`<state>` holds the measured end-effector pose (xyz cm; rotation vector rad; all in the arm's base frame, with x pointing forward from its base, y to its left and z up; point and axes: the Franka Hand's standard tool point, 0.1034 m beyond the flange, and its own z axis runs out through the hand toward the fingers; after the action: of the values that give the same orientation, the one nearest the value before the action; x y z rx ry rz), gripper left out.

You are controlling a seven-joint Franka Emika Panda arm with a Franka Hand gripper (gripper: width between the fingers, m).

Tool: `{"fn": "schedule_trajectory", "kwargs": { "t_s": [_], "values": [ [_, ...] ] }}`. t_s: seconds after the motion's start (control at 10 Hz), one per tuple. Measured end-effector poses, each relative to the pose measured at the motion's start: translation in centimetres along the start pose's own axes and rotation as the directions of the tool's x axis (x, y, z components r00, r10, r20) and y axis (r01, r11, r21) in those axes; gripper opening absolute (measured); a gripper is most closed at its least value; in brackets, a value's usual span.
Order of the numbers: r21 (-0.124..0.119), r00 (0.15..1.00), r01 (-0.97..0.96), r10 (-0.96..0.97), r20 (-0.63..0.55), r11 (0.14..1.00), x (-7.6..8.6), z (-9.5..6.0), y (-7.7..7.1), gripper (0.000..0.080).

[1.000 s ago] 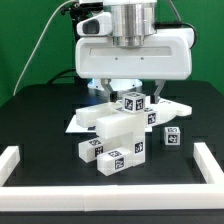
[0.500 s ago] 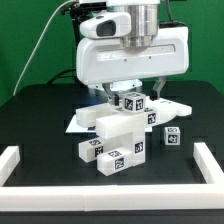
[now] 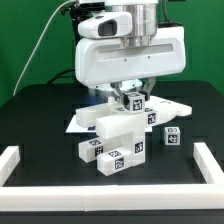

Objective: Assemble chair

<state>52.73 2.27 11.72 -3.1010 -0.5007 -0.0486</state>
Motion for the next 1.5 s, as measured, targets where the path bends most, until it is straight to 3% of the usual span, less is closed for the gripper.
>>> {"fn": "schedule_trajectory", "kwargs": {
  "t_s": [0.3, 0.5, 0.6, 0.8, 0.9, 1.0, 1.1, 1.2, 1.3, 1.4, 1.5],
  "values": [
    [0.002, 0.978, -0.210, 0.210, 0.000, 0.978, 0.01, 0.03, 0.01, 0.0282],
    [0.007, 0.879, -0.477, 0.477, 0.001, 0.879, 0.16, 0.03, 0.12, 0.0282],
    [0.009, 0.808, -0.589, 0.589, 0.002, 0.808, 0.23, -0.01, 0.08, 0.0282],
    [0.025, 0.542, -0.840, 0.840, 0.012, 0.542, 0.37, 0.13, -0.20, 0.0284],
    [0.030, 0.488, -0.873, 0.873, 0.017, 0.488, 0.39, 0.13, -0.20, 0.0284],
    [0.030, 0.509, -0.860, 0.860, 0.017, 0.509, 0.39, 0.14, -0.24, 0.0346],
    [0.030, 0.534, -0.845, 0.845, 0.016, 0.533, 0.39, 0.15, -0.25, 0.0346],
    [0.031, 0.535, -0.845, 0.845, 0.016, 0.534, 0.39, 0.16, -0.29, 0.0529],
    [0.033, 0.646, -0.763, 0.764, 0.006, 0.645, 0.42, 0.16, -0.33, 0.0529],
    [0.027, 0.797, -0.604, 0.604, -0.002, 0.797, 0.51, 0.08, -0.49, 0.0625],
    [0.018, 0.885, -0.466, 0.466, -0.002, 0.884, 0.54, 0.09, -0.76, 0.0642]
  ]
}}
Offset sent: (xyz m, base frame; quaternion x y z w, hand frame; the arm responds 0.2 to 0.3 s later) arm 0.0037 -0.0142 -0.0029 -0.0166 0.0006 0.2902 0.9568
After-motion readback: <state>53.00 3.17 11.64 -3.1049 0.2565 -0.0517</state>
